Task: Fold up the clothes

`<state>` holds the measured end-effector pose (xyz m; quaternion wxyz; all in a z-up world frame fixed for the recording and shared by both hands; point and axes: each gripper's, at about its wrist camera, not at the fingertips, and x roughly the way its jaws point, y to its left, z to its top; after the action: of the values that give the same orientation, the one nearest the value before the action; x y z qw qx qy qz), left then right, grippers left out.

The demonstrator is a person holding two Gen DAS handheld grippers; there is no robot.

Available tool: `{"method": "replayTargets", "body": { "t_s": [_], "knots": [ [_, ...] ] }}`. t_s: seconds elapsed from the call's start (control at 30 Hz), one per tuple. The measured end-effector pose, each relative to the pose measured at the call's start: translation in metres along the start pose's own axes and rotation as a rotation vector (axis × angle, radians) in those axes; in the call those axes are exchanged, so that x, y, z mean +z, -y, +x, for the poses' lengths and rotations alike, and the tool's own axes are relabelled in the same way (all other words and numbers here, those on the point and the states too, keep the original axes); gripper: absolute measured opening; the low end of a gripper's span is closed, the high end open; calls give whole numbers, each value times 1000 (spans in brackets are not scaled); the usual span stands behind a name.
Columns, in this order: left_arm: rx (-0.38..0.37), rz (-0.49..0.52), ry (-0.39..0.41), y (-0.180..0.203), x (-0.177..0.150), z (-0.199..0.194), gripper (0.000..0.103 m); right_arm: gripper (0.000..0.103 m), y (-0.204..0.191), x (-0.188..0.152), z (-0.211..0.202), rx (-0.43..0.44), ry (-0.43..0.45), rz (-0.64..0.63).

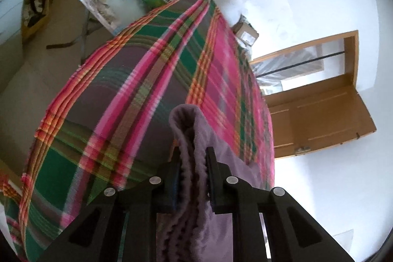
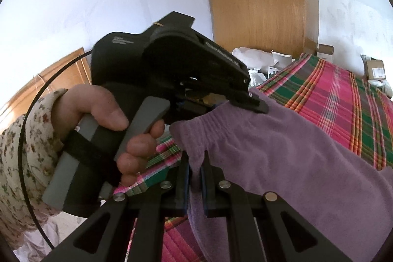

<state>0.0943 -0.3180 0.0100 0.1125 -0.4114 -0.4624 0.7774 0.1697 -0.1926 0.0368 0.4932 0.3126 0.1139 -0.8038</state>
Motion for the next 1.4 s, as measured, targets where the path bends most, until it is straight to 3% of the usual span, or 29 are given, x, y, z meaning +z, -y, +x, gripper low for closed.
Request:
{"method": "replayTargets", "body": {
  "t_s": [0.63,1.4],
  "knots": [
    [-112,152,-18,93,-24,14,19,8,26,-18,-97,-47,179,59],
    [-249,176,-158,147,-49,84,19,8,75,-46,-163,-207,244,127]
  ]
}}
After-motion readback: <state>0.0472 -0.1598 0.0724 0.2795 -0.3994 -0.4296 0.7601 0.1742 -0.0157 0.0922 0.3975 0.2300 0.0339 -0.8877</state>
